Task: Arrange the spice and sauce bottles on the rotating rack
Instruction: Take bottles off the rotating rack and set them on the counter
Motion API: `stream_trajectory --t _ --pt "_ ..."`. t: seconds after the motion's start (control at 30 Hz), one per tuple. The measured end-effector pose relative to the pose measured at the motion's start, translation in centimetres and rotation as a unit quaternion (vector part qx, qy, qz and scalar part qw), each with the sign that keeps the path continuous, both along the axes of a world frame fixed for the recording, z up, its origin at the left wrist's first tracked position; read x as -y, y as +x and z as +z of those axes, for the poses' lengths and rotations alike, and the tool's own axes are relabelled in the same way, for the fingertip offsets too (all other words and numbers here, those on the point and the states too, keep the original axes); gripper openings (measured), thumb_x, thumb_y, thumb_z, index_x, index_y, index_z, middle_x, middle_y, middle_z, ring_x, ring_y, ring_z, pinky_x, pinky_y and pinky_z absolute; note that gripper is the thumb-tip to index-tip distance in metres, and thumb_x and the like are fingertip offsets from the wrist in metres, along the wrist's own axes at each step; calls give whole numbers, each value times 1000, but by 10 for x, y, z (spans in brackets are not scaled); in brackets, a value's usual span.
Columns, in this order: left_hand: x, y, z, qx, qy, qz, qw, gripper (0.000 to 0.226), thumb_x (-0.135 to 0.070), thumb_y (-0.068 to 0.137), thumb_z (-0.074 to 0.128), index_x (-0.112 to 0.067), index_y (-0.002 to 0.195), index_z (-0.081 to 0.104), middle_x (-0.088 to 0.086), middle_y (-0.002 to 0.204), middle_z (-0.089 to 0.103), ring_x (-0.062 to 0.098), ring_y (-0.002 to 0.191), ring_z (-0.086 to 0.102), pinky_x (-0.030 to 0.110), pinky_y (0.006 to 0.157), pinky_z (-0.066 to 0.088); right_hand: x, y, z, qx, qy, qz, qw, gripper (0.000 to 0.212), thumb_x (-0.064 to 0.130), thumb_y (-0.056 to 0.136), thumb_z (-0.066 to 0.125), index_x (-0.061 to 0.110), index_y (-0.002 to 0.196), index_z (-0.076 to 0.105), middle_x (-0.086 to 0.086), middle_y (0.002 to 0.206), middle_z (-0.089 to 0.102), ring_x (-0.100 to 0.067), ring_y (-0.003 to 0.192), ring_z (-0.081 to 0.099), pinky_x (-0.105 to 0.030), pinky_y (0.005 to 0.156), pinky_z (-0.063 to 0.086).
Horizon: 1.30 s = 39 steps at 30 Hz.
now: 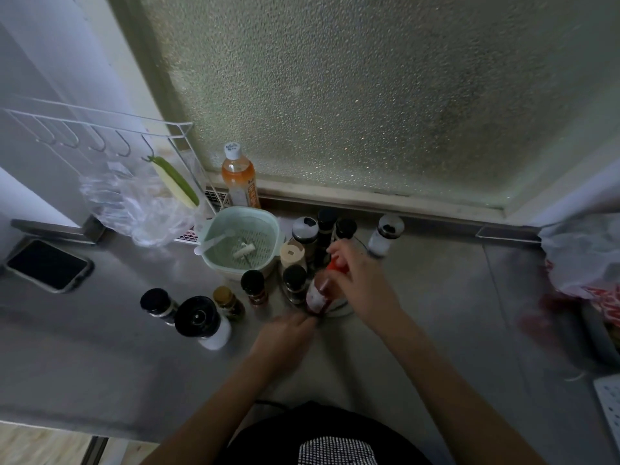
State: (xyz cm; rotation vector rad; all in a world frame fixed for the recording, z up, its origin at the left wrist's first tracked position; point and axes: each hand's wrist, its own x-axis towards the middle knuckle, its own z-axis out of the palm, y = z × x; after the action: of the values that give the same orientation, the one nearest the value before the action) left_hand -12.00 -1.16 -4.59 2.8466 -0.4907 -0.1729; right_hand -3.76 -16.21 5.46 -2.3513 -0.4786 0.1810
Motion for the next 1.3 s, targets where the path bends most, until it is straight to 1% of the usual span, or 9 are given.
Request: stream_trajectory --t 0.2,0.37,0.57,0.7,0.77,0.83,0.93,1.03,1.3 --pt "13 4 -1 -29 31 -40 998 44 -30 73 65 -32 116 55 -6 87 69 16 64 65 24 46 45 -15 -9 -15 -6 -8 20 1000 32 21 85 64 18 114 50 9 93 54 -9 89 54 -22 77 39" --pt "16 8 -3 -71 35 17 997 57 -23 91 41 -29 144 21 10 123 57 34 103 58 39 77 47 11 22 -10 -96 114 -57 987 35 33 84 65 22 113 48 2 98 67 -16 94 64 -35 85 51" --pt "13 9 -9 -120 45 36 991 58 -23 90 41 -33 143 19 9 131 51 32 112 51 39 85 42 59 84 -9 -69 171 -134 974 19 18 90 60 20 107 53 -2 96 65 -17 84 60 -31 76 49" --pt "18 16 -5 -104 46 39 993 49 -22 92 39 -28 139 28 10 129 52 32 113 51 40 88 42 73 122 -34 -5 48 -182 982 36 12 88 59 7 123 51 -18 121 60 -32 109 58 -35 91 44" --pt "17 16 -6 -109 46 38 992 49 -23 92 39 -28 139 28 10 130 51 33 114 51 41 88 42 80 127 -45 -45 -55 -143 987 53 14 84 64 10 133 45 -18 133 52 -34 123 48 -37 101 37" --pt "16 14 -8 -114 48 39 992 50 -24 92 38 -30 140 25 10 132 50 34 115 50 42 89 43 81 126 -55 -91 -87 -93 988 62 15 79 70 12 136 43 -18 137 46 -32 129 42 -32 104 33" --pt "16 14 -9 -121 52 37 991 55 -24 92 38 -32 143 17 12 133 50 35 116 49 42 89 43 78 118 -66 -59 -71 -119 989 58 12 71 75 13 125 51 -22 123 47 -35 113 51 -27 92 38" --pt "17 13 -9 -128 65 40 989 58 -23 92 38 -33 144 15 11 133 49 33 117 49 41 89 42 76 110 -75 -16 -87 -158 984 54 24 70 78 16 116 50 -21 108 52 -36 96 56 -35 83 45" --pt "8 12 -6 -158 39 82 983 59 -21 89 41 -33 143 21 7 130 52 31 113 51 41 87 44 75 90 -59 10 -38 -206 978 49 26 66 78 19 108 54 -15 100 62 -34 94 60 -32 72 43"
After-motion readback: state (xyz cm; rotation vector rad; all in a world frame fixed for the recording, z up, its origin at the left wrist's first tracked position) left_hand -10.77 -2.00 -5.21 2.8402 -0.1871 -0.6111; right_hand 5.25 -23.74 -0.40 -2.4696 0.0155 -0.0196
